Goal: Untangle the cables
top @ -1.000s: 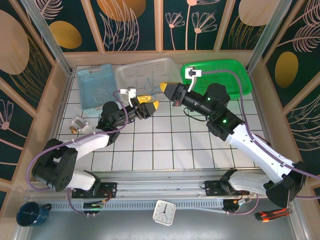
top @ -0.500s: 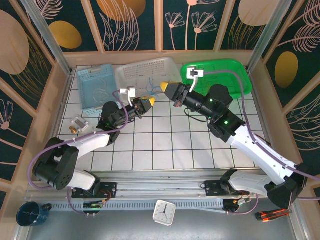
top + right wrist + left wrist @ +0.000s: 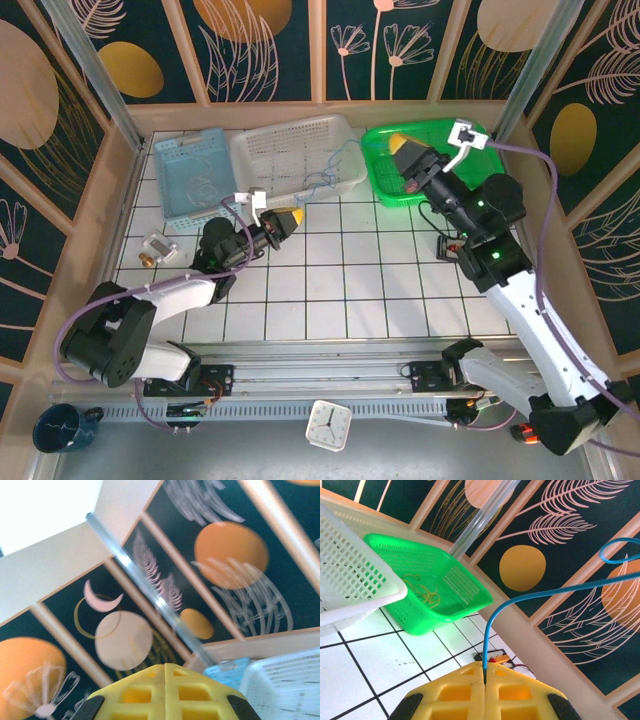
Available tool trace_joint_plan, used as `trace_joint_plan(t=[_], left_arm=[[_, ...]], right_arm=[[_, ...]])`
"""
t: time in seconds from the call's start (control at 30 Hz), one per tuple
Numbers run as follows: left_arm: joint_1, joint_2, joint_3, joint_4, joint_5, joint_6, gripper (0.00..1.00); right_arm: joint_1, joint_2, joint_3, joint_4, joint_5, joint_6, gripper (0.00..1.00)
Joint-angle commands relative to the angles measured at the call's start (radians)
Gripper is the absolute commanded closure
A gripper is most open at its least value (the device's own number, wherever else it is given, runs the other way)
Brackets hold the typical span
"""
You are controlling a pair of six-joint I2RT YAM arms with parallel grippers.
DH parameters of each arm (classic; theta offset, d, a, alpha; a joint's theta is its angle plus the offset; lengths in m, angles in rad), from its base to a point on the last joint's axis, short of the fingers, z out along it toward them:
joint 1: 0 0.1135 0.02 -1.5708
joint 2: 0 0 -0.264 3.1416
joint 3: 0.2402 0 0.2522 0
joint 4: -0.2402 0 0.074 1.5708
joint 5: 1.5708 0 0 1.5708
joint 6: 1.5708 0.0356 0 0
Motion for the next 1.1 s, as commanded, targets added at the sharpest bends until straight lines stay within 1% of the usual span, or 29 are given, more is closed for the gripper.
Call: trace_joint_plan(t=[0.0,0.17,0.33,0.6,0.73,0.83,1.07], left_arm=[[0.004,-0.051,-0.029,0.048,-0.027,0.015,1.0],[0.005,-0.127,-0.072,0.028,-0.057,0.023,1.0],[0.005,-0.22,-0.1,-0.001,-0.113,0.037,1.0],[0.021,-0.313,-0.064,-0.039,-0.182,0.056,1.0],[0.032,-0.321,-0.001,-0.085,-0.192,0.074,1.0],[0.037,-0.318,0.043,-0.114,-0.206,0.088,1.0],[0.061,-0.295,0.126,-0.138,-0.205,0.105,1.0]], right_arm=[[-0.076,-0.029,-0.061,0.008,0.034,0.041,1.0],[-0.185,-0.06,-0.16,0.021,0.071,0.085,1.0],[-0.29,-0.074,-0.26,0.047,0.069,0.143,1.0],[-0.383,-0.118,-0.385,0.044,0.108,0.201,1.0],[-0.411,-0.137,-0.424,0.038,0.101,0.213,1.0],[-0.429,-0.156,-0.448,0.017,0.123,0.218,1.0],[-0.51,-0.201,-0.519,0.0,0.12,0.26,1.0]])
